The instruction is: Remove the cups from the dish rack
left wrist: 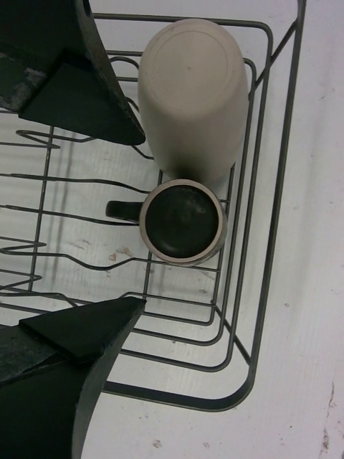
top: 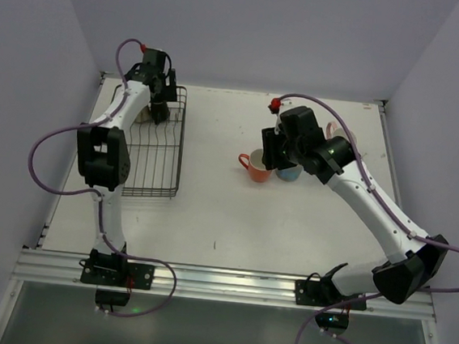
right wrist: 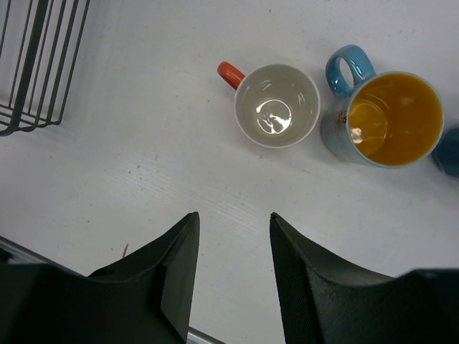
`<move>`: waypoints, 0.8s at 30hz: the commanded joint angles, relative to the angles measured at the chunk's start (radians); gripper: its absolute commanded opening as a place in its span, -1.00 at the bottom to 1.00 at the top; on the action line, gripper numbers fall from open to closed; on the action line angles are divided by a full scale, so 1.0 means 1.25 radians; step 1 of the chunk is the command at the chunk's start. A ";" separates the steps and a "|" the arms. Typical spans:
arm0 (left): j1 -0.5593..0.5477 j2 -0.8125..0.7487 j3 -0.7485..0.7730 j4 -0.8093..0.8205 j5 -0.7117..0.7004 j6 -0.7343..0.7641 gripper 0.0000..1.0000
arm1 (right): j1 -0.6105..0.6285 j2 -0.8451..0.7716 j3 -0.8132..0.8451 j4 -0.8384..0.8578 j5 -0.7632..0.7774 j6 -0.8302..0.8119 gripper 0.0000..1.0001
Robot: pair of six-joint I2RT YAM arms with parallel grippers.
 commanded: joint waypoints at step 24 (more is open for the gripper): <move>0.007 0.133 0.129 0.008 0.003 0.044 0.65 | -0.006 -0.084 -0.070 0.037 -0.012 0.013 -0.06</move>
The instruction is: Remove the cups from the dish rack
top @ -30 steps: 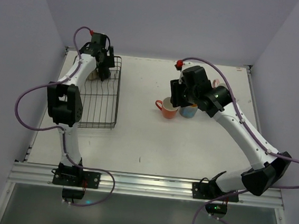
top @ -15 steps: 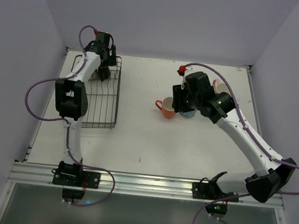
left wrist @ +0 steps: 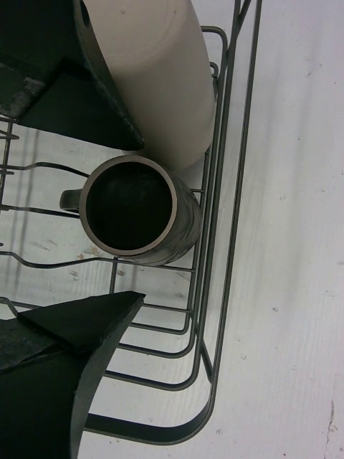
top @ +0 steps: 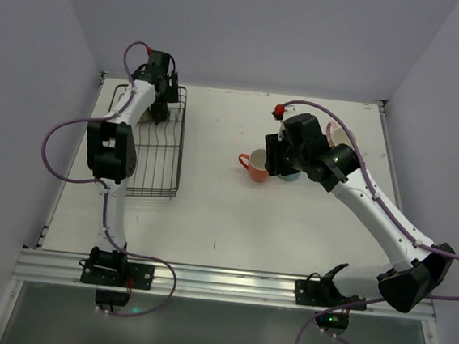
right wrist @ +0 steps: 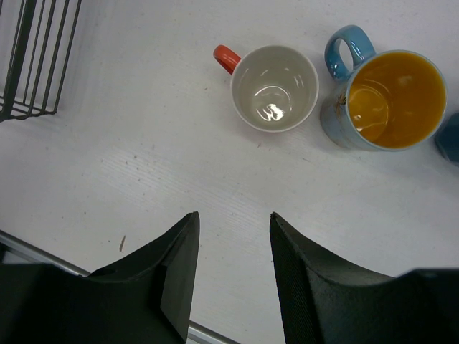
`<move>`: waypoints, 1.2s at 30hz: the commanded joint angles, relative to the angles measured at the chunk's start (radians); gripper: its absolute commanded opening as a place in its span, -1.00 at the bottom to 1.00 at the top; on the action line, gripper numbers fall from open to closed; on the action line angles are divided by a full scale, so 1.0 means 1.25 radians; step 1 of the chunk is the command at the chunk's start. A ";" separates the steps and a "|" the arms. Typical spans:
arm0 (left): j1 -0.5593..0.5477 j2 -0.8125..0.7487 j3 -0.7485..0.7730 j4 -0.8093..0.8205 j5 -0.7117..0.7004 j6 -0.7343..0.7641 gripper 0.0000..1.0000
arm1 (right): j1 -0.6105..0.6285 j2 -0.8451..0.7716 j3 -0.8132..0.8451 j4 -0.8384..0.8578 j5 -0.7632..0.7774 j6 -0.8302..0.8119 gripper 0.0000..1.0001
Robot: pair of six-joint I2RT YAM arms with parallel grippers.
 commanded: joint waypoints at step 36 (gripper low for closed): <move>0.042 -0.228 -0.012 0.066 0.157 -0.030 -1.00 | -0.017 -0.017 -0.022 0.063 -0.066 0.023 -0.06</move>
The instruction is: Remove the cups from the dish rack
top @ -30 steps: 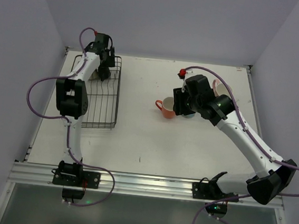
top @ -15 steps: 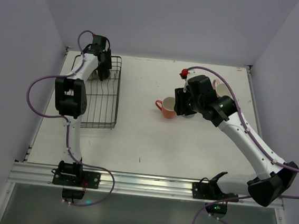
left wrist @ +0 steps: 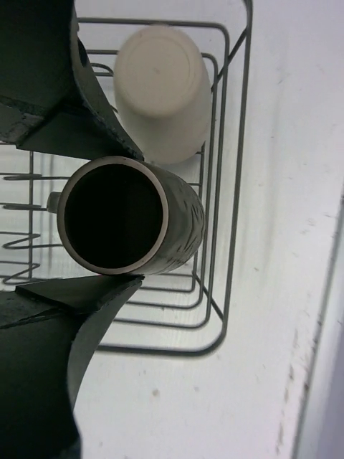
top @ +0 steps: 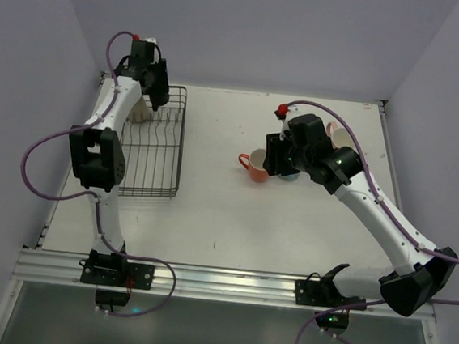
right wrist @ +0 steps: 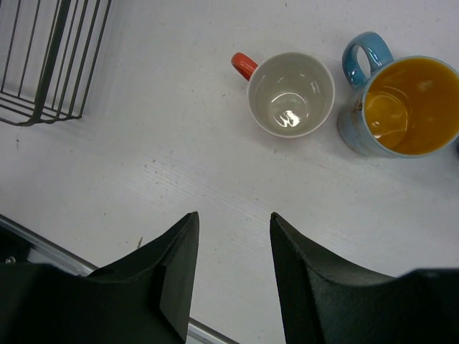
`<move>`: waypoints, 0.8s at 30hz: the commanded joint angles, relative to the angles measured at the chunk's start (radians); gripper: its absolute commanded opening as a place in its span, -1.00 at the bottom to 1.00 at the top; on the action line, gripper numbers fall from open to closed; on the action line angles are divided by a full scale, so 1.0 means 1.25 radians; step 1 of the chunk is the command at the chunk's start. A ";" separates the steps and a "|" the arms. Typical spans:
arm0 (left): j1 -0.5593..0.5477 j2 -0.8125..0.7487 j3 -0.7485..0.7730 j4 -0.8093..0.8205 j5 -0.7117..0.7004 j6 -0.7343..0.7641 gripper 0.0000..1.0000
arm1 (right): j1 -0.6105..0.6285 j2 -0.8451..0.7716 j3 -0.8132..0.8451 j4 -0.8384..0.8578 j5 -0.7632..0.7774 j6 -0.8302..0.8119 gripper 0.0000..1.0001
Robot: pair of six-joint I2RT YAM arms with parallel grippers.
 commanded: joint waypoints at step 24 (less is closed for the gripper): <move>0.005 -0.866 -0.785 0.592 0.679 -0.281 -1.00 | -0.082 0.001 -0.097 0.505 -0.595 0.338 -0.07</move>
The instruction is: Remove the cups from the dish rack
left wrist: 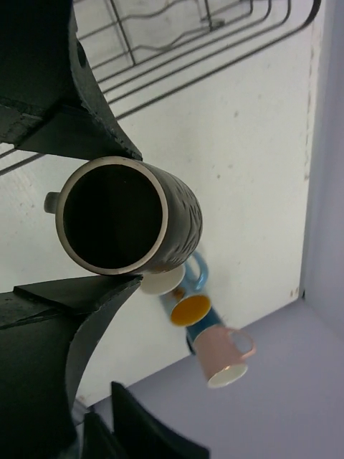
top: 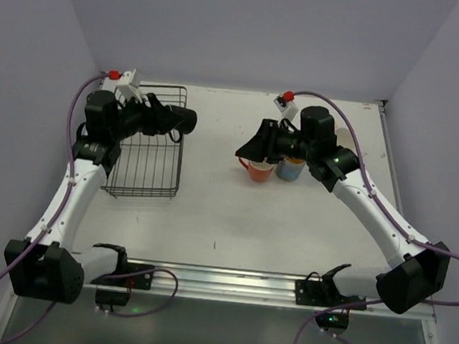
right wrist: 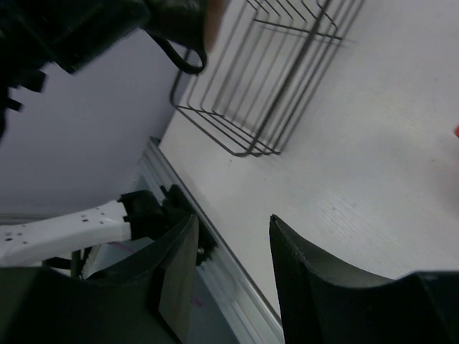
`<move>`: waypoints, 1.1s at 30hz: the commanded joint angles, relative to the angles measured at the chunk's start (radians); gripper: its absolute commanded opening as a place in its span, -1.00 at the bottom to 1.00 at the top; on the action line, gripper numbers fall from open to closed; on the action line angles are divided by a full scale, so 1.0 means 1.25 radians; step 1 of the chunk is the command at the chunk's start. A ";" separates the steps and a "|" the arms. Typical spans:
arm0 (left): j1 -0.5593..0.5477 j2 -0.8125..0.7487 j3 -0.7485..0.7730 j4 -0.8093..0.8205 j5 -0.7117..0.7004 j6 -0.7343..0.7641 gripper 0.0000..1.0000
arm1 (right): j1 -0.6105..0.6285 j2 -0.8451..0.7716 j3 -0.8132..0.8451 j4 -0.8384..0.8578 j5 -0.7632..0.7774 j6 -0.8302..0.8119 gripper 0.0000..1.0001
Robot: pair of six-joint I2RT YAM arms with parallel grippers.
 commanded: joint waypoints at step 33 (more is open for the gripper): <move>-0.010 -0.405 -0.362 0.517 0.325 -0.246 -1.00 | 0.041 0.127 -0.144 1.001 -0.368 0.770 -0.11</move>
